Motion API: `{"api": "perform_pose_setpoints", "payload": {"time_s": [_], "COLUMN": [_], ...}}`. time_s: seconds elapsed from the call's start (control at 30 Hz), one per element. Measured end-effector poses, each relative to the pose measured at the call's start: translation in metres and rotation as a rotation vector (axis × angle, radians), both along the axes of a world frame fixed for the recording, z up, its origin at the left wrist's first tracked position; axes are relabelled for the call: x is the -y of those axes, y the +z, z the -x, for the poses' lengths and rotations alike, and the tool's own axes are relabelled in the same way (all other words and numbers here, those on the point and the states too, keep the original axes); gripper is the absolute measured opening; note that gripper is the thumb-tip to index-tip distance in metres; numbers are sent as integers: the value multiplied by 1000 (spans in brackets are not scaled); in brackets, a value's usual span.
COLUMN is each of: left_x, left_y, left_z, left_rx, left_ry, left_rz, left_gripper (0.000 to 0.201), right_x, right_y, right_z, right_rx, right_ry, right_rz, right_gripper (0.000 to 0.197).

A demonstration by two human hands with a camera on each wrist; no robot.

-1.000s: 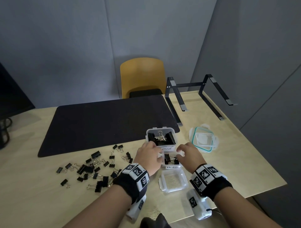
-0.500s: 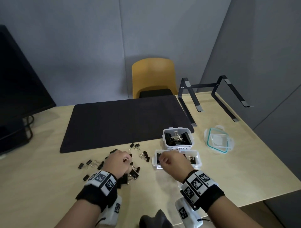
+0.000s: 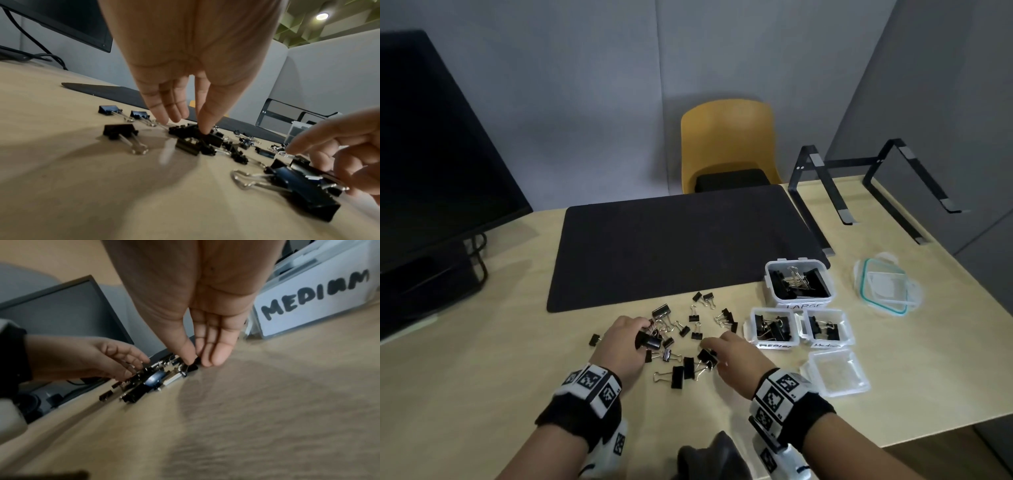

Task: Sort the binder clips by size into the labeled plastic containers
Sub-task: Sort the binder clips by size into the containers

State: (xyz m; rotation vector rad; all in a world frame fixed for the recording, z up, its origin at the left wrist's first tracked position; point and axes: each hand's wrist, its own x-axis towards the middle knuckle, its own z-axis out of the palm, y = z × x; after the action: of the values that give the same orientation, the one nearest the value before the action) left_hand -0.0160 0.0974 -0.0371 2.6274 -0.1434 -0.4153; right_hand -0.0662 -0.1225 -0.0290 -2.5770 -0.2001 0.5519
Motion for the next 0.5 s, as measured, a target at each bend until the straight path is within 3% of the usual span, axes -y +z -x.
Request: {"api": "perform_pose_setpoints", "payload": {"time_s": [0.27, 0.5], "left_x": [2, 9], "left_y": [-6, -4], "left_z": [0, -9], "left_rx": [85, 63], "left_ry": [-71, -103], "left_rz": [16, -49], "left_gripper": [25, 19], "right_x": [-8, -7], "right_y": [-2, 2], "right_z": [-1, -8], "right_rx": [68, 62], "right_ry": [65, 92], "right_rz": [130, 209], "right_gripper": [45, 34]}}
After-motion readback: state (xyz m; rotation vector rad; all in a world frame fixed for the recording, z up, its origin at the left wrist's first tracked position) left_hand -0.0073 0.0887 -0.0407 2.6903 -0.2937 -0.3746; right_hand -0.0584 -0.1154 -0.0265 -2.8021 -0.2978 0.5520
